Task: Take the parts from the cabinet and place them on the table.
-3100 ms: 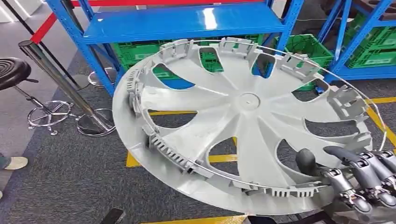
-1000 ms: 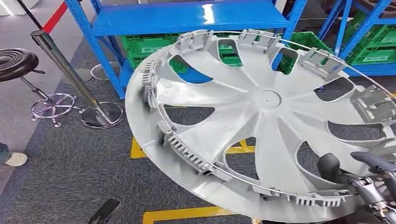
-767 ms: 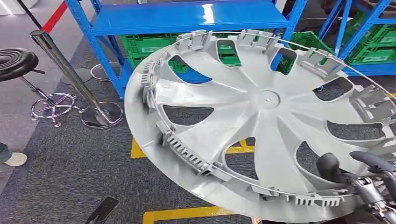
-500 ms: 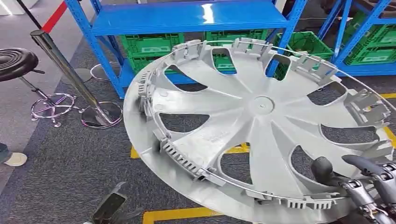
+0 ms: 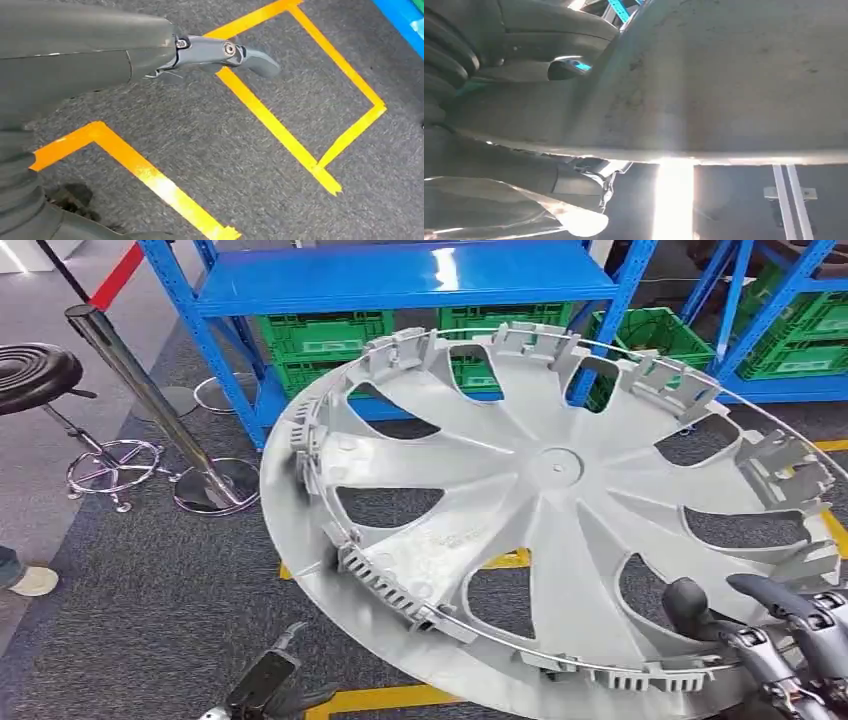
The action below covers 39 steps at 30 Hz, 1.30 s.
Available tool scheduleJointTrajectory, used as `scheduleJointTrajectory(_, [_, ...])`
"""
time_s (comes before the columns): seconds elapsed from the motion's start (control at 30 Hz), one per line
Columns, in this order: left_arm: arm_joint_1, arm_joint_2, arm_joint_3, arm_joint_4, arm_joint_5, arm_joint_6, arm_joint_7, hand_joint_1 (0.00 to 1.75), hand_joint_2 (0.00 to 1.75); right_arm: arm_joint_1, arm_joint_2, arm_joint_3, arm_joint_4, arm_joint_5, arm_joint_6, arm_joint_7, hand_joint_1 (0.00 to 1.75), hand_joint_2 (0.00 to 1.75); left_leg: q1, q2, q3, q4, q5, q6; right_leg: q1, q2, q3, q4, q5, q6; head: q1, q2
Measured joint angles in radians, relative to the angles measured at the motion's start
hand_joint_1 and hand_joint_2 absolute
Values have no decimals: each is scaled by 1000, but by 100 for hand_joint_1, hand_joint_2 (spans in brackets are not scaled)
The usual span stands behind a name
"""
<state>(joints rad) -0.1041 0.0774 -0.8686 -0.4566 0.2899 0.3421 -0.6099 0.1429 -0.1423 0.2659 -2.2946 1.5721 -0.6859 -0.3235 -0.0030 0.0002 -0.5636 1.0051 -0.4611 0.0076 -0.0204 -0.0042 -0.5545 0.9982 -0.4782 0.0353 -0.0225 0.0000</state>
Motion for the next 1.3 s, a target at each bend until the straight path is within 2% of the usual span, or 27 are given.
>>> scheduleJointTrajectory(0.17, [12,22,-32,21,-60,-197,102,0,175,-28,-2,19,11,0,0,44,175,175,0,0,0,0,0,0,0,0,0,0,0,0,0,0])
scheduleJointTrajectory(0.23, [24,33,-47,40,-58,-239,133,0,175,-46,-5,34,21,0,0,64,175,175,0,0,0,0,0,0,0,0,-1,0,0,0,0,0])
scheduleJointTrajectory(0.37, [42,41,-47,89,-9,-246,182,0,175,-56,-8,44,38,0,0,79,175,175,0,0,0,0,0,0,0,-1,-1,0,0,0,0,0])
scheduleJointTrajectory(0.5, [56,43,-41,129,17,-243,204,0,175,-52,-8,44,47,0,0,85,175,175,0,0,0,0,1,-1,0,0,-1,0,0,0,0,0])
scheduleJointTrajectory(1.3, [97,22,-13,195,64,-264,210,0,175,-30,-8,40,59,0,0,73,175,175,0,0,-1,0,2,0,0,0,-1,0,1,0,0,0])
